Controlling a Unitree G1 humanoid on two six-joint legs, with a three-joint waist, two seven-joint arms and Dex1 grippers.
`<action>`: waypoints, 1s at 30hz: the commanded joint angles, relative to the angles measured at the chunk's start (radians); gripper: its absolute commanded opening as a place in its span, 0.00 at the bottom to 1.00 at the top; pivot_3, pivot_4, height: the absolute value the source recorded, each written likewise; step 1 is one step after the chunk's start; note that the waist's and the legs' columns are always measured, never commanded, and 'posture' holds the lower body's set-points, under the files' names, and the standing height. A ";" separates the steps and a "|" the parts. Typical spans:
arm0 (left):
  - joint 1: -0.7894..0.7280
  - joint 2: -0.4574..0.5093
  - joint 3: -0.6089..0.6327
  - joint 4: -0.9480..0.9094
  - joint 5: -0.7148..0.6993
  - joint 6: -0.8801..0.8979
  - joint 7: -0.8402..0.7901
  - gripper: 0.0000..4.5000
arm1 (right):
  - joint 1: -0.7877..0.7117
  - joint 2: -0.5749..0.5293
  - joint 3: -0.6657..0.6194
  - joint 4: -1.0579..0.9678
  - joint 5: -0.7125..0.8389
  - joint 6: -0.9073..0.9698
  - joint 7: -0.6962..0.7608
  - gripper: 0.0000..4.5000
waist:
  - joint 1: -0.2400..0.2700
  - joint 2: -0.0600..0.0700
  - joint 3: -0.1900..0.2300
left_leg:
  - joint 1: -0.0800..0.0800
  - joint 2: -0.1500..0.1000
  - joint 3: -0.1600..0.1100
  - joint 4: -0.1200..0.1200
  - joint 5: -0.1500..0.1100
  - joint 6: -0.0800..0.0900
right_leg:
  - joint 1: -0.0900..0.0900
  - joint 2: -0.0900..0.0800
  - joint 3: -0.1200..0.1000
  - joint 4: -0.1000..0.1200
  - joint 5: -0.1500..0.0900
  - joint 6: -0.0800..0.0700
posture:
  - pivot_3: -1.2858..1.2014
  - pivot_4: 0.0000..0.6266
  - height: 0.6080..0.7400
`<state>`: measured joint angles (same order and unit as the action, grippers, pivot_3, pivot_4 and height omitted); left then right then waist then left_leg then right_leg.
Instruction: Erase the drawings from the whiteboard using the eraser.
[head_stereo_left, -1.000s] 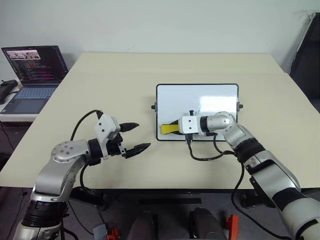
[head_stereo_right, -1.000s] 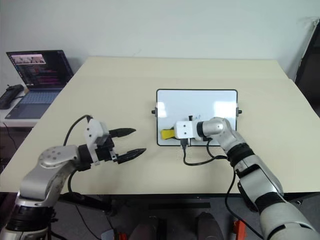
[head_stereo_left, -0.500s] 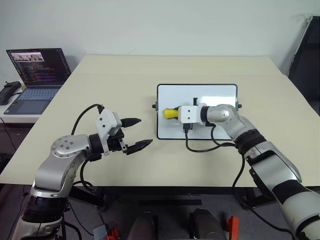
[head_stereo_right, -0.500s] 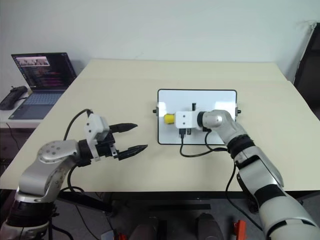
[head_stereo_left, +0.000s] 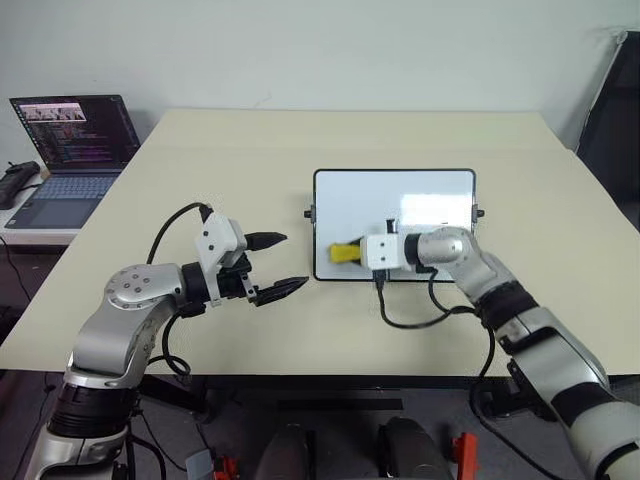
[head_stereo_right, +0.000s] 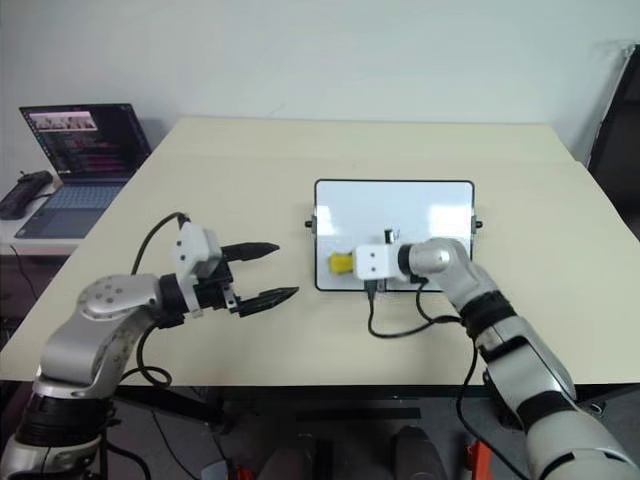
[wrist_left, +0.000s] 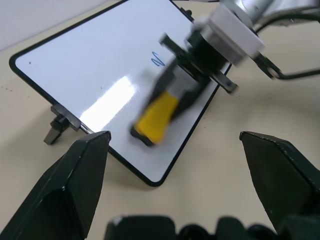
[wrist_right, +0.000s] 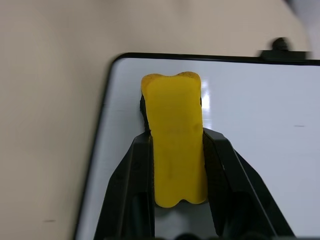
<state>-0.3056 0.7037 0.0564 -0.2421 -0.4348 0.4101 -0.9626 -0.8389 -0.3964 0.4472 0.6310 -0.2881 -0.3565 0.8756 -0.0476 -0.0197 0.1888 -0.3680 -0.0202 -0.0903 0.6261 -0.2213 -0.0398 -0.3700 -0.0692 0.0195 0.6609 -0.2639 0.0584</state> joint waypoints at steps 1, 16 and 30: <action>-0.048 0.014 0.029 0.006 -0.010 -0.016 -0.006 1.00 | 0.044 -0.062 -0.120 -0.160 0.127 0.145 0.061 0.22 | 0.006 0.000 0.000 | -0.002 0.000 -0.001 0.000 0.000 0.000 | -0.001 0.000 -0.001 0.000 0.000 0.000 | 0.52 0.24 1.00; -0.118 0.072 0.054 0.057 -0.009 -0.030 -0.053 1.00 | 0.319 -0.572 -0.546 -0.791 0.439 0.686 0.220 0.22 | 0.021 0.002 0.003 | -0.043 -0.003 -0.003 0.001 -0.005 -0.009 | -0.036 -0.003 -0.006 -0.006 0.000 0.007 | 0.52 0.24 1.00; -0.150 0.092 0.033 0.105 0.012 -0.037 -0.102 1.00 | 0.485 -0.756 -0.620 -0.736 0.413 0.641 0.237 0.22 | 0.014 0.002 0.003 | -0.040 -0.002 0.001 0.003 -0.005 -0.009 | -0.035 -0.002 -0.002 -0.002 0.000 0.007 | 0.52 0.24 1.00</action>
<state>-0.4377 0.7810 0.0780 -0.1235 -0.4207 0.3831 -1.0604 -0.3509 -1.1295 -0.1351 -0.0775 0.1125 0.2947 1.1120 -0.0332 -0.0179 0.1916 -0.4078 -0.0217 -0.0895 0.6287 -0.2261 -0.0487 -0.4048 -0.0707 0.0170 0.6592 -0.2637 0.0650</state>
